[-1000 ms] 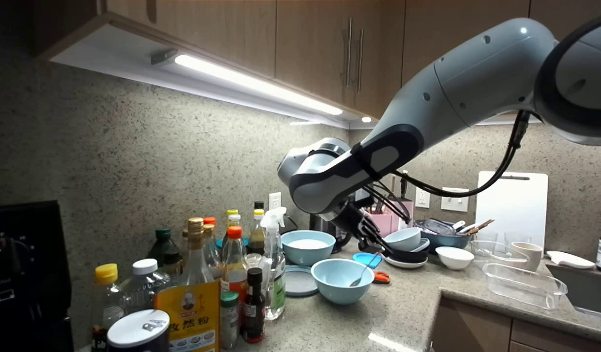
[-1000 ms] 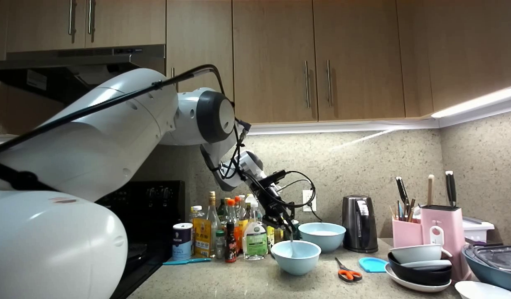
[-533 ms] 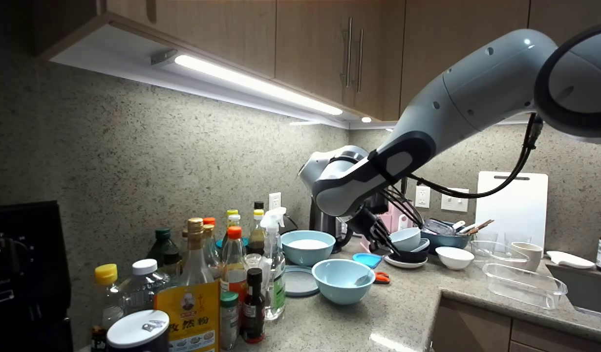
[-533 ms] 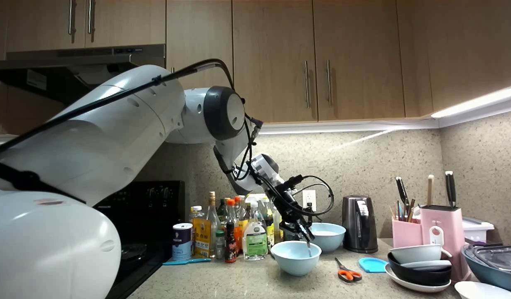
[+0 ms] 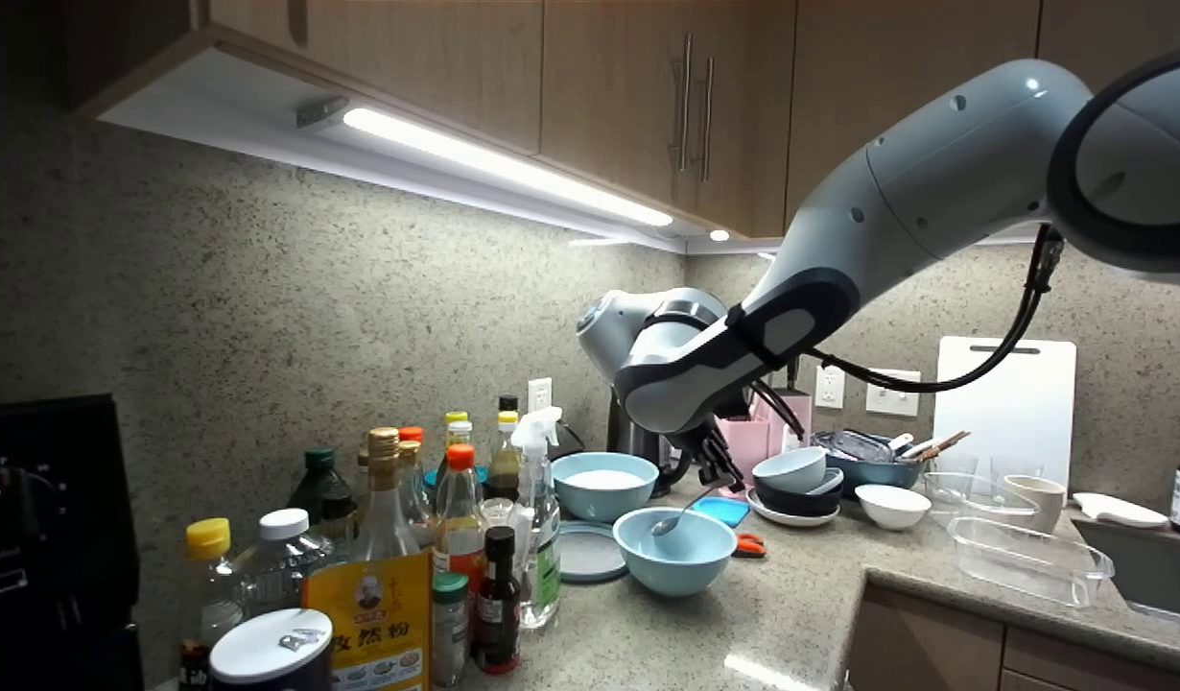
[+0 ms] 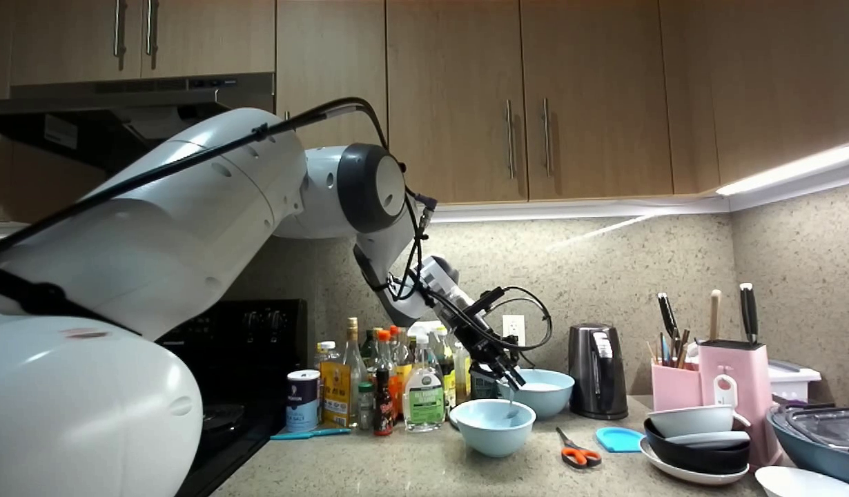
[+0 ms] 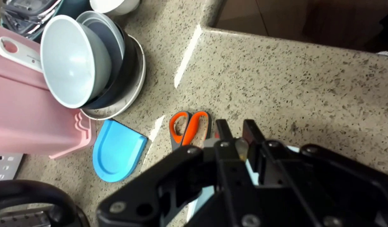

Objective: Use the spoon to stir the contents in the blue bowl

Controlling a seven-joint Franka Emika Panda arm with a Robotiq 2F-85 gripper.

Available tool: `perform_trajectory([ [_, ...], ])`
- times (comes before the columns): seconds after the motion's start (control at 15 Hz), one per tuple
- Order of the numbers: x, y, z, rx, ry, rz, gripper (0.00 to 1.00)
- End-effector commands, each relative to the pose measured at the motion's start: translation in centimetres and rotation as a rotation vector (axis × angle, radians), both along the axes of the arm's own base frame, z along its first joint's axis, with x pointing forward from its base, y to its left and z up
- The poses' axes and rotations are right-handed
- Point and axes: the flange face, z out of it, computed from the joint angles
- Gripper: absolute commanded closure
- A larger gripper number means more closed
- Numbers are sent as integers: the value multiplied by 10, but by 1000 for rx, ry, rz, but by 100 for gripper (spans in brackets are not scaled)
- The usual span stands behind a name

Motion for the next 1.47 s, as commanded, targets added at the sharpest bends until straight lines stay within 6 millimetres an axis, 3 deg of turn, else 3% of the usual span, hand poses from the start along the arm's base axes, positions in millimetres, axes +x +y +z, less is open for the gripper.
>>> perform_trajectory([
  [0.0, -2, 19, -1, -43, 44, 92, 96],
  [0.53, -21, 72, -12, -173, 149, 216, 96],
  [0.73, -34, 78, -7, -203, 167, 182, 96],
  [1.07, -51, 50, 4, -207, 199, 25, 96],
  [1.4, -51, 1, 5, -131, 161, -104, 96],
])
